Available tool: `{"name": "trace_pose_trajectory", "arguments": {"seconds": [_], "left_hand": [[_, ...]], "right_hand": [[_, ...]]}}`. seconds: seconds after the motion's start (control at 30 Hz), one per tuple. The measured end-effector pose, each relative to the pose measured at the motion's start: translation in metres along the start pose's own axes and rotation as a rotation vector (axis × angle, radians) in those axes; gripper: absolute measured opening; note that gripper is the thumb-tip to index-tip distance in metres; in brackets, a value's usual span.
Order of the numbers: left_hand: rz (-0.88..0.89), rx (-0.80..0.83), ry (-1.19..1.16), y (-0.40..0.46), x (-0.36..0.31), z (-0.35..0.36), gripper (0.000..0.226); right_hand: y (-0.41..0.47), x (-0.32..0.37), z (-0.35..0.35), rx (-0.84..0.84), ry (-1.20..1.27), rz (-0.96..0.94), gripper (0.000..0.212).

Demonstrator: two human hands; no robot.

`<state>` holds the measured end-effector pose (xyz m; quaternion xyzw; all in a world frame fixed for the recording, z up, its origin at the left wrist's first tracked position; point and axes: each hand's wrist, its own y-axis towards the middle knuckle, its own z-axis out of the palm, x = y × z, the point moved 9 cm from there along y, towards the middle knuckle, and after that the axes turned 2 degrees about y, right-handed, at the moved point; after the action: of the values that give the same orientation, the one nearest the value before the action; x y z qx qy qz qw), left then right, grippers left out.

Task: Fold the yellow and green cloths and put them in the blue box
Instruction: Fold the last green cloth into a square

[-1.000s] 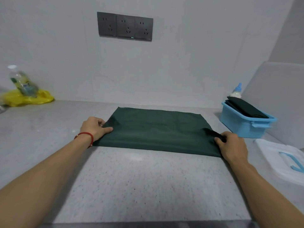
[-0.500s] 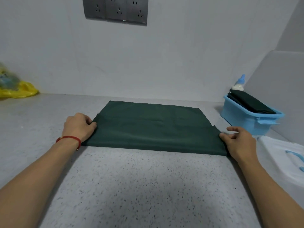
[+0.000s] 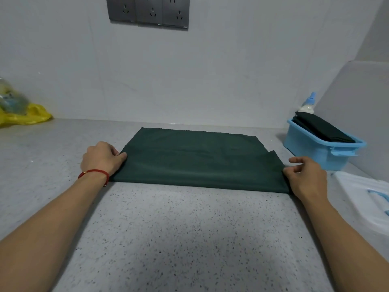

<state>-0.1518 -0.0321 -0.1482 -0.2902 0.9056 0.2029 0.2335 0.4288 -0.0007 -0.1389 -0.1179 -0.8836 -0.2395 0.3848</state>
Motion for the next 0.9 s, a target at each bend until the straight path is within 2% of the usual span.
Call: {"name": "trace_pose_trajectory", "arguments": {"seconds": [0.13,0.3,0.4,0.47,0.53,0.57,0.67,0.73,0.8,0.9], "left_hand": [[-0.026,0.004,0.005,0.002,0.0,-0.001,0.026],[-0.025,0.025,0.108,-0.002,-0.006,-0.002,0.027],[0.147,-0.157,0.367,-0.018,-0.035,-0.019,0.046],[0.379,-0.203,0.364,-0.044,-0.078,-0.018,0.051],[0.59,-0.046,0.272,-0.077,-0.129,0.006,0.052],[0.641,0.058,0.277,-0.09,-0.149,0.023,0.055],[0.614,0.375,0.405,-0.112,-0.162,0.08,0.063],[0.545,0.478,0.476,-0.113,-0.146,0.105,0.066],[0.509,0.515,0.487,-0.107,-0.132,0.114,0.069],[0.442,0.491,0.496,-0.083,-0.108,0.106,0.072]], "right_hand": [[-0.001,-0.003,0.003,0.012,-0.053,0.056,0.022],[-0.006,0.006,0.001,0.007,-0.1,0.025,0.024],[-0.016,0.03,-0.005,-0.072,-0.336,-0.142,0.034],[-0.032,0.067,0.011,-0.067,-0.421,-0.35,0.039],[-0.052,0.107,0.051,0.151,-0.337,-0.493,0.045],[-0.061,0.125,0.075,0.272,-0.318,-0.537,0.049],[-0.085,0.142,0.14,0.537,-0.41,-0.574,0.06],[-0.094,0.125,0.169,0.669,-0.517,-0.538,0.064],[-0.089,0.11,0.175,0.719,-0.531,-0.513,0.069],[-0.048,0.071,0.148,0.665,-0.584,-0.392,0.081]]}}
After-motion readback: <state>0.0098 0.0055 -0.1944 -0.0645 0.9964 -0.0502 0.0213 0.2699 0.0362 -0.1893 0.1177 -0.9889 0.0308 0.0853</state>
